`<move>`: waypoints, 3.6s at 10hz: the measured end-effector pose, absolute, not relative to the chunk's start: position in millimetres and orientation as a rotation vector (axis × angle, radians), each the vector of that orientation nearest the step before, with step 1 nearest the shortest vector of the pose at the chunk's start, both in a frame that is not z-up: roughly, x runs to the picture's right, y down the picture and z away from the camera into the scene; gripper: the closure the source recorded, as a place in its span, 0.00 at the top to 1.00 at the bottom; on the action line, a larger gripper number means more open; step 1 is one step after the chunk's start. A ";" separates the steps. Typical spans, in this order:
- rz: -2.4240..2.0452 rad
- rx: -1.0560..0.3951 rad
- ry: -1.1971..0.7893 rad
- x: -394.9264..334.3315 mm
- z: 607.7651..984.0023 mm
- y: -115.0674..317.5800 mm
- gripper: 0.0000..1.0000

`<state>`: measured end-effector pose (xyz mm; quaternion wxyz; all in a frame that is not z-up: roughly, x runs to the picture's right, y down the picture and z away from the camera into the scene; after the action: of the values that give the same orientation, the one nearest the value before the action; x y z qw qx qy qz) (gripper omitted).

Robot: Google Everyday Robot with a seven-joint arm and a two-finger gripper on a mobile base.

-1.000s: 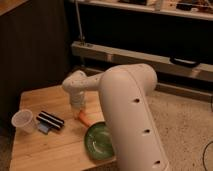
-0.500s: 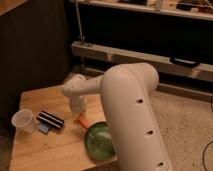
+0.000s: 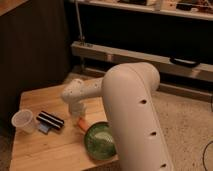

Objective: Drag the pepper across the table

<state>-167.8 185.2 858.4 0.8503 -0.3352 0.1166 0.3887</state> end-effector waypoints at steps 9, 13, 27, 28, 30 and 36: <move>0.762 -0.729 0.174 -184.4 822.9 218.0 0.00; 0.744 -0.766 0.131 -193.1 810.8 227.9 0.00; 0.663 -0.850 -0.024 -230.4 756.9 266.1 0.00; 0.659 -0.853 -0.029 -232.5 755.0 267.7 0.00; 0.649 -0.862 -0.041 -239.0 750.7 274.4 0.00; 0.639 -0.876 -0.068 -257.0 742.4 285.8 0.00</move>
<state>-257.0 285.8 742.4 0.8561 -0.4168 -0.0321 0.3039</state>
